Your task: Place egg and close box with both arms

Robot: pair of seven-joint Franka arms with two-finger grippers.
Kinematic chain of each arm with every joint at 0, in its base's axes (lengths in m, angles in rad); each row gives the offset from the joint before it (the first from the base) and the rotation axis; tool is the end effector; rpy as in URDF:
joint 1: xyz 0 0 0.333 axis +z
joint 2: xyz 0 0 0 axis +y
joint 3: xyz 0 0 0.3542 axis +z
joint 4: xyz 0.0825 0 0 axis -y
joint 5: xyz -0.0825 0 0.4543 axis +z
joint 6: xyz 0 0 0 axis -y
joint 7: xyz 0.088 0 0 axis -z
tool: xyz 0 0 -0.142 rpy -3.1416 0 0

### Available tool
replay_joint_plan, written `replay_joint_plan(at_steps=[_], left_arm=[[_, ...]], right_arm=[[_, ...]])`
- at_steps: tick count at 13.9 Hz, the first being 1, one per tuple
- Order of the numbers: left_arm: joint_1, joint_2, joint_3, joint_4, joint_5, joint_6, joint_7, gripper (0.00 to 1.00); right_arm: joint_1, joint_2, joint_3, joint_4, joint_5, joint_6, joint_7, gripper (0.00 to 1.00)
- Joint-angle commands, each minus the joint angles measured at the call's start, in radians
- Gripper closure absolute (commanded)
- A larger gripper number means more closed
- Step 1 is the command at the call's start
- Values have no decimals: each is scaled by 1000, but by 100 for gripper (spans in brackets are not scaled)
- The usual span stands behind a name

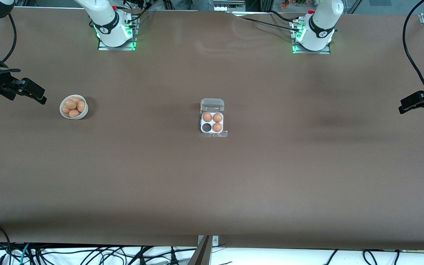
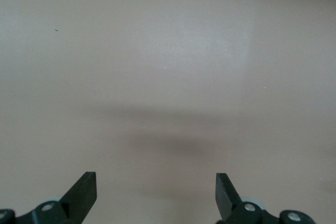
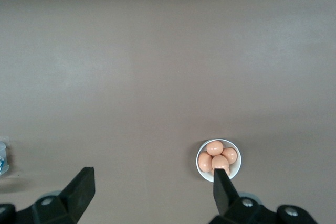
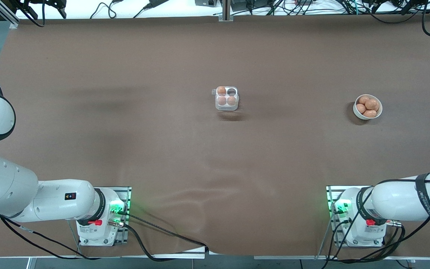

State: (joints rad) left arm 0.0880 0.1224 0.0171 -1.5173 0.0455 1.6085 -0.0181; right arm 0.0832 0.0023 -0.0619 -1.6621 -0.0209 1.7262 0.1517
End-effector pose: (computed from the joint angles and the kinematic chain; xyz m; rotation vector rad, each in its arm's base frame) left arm 0.6633 0.0757 0.5810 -3.0894 -0.1866 0.0514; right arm 0.6399 0.0110 0.5904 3.1182 -0.1995 0.0990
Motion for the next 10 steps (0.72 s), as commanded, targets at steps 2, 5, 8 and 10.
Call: replay_joint_plan(at_steps=[2,5,8,10], left_arm=[[-10,10,-3,28,22,-18,3,0],[-10,10,-5,28,20,-19,3,0],[-10,8,-15,29,19,-21,3,0],[-10,10,-17,28,19,-19,3,0]], right_arm=[[-2,-18,2,-11,9,-11,-1,0],[-2,-18,2,-11,9,-11,-1,0],[-2,-18,2,-11,9,-11,-1,0],[-2,-18,2,-11,9,-11,-1,0]])
